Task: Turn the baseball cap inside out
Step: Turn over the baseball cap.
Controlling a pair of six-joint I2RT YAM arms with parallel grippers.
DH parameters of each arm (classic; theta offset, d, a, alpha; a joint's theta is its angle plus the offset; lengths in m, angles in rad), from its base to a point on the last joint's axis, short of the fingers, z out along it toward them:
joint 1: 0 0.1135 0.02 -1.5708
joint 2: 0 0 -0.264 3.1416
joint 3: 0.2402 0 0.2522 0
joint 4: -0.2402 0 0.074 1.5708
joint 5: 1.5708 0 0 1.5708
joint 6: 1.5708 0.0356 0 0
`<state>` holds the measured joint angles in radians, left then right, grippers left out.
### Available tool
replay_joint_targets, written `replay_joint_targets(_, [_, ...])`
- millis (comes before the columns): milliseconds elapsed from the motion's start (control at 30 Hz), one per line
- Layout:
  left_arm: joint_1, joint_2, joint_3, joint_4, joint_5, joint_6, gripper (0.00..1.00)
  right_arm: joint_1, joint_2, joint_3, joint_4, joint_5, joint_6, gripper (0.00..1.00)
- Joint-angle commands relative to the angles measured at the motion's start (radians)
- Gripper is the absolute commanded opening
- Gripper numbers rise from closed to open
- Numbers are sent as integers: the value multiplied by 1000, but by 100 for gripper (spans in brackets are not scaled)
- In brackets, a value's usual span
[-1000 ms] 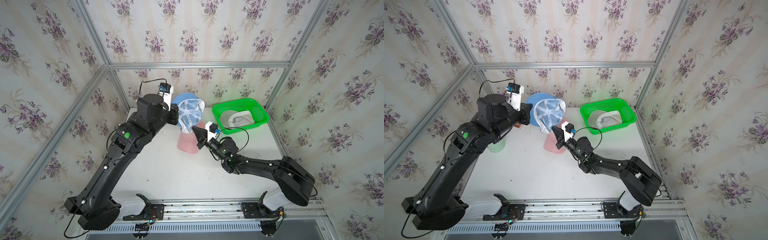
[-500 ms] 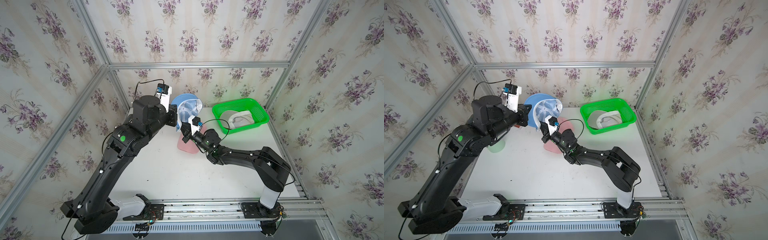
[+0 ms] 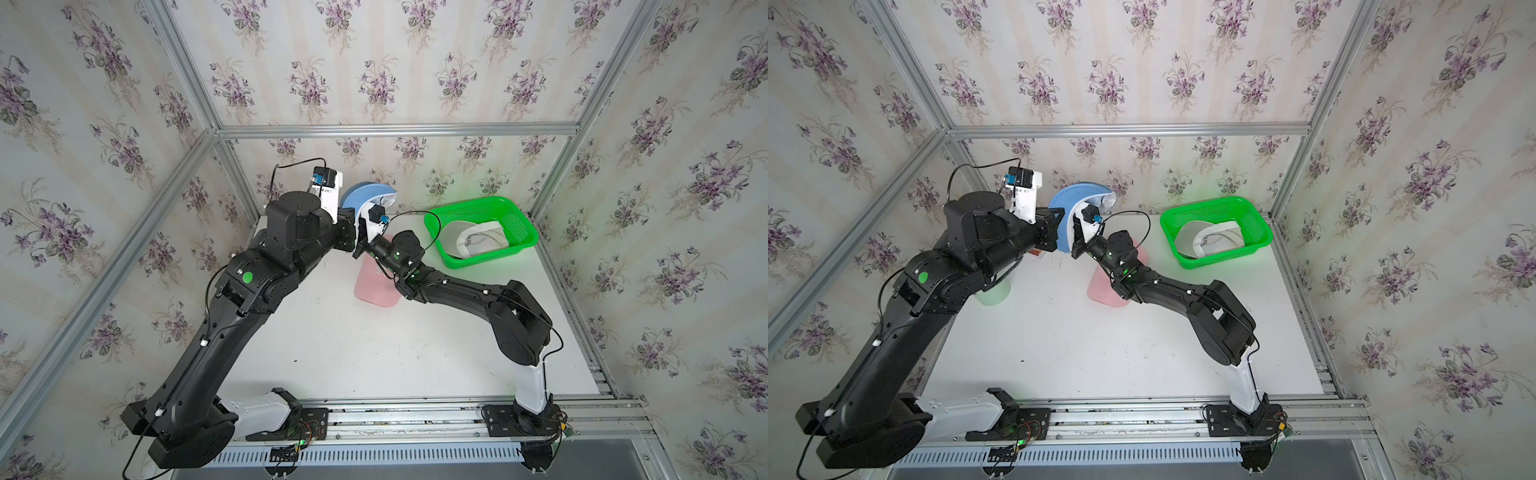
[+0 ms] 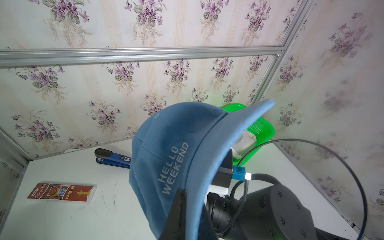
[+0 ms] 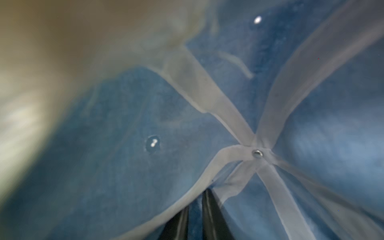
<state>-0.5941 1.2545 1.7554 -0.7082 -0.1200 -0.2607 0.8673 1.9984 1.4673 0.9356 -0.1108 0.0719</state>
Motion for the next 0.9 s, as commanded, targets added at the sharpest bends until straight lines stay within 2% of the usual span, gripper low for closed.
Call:
replay_joint_targets(0, [-4,-2,-4,-8,29,-19,0,-3,-30,-54,-16,8,-9,26])
replay_joint_targets(133, [-2,11,33,-34,-72,50,0,-3,-139,-268,81,20,4,38])
replay_joint_targets(233, [6,19,47,-37,-107,81,0,-3,-249,-444,155,64,17,46])
replay_joint_targets(333, [5,18,48,-33,-117,101,0,-3,-360,-576,188,108,11,49])
replay_joint_targets(467, [5,22,50,-45,-110,111,0,-3,-474,-657,149,149,-23,49])
replay_joint_targets(567, [5,24,40,-48,-74,93,0,-4,-506,-644,109,175,-64,46])
replay_joint_targets(633, [2,26,33,-48,-44,72,0,-4,-492,-593,60,184,-104,40])
replay_joint_targets(800, [-11,33,10,-45,-22,49,0,-2,-413,-477,14,231,-196,11])
replay_joint_targets(867, [-12,31,6,-41,-18,44,0,-3,-374,-426,-19,271,-223,6])
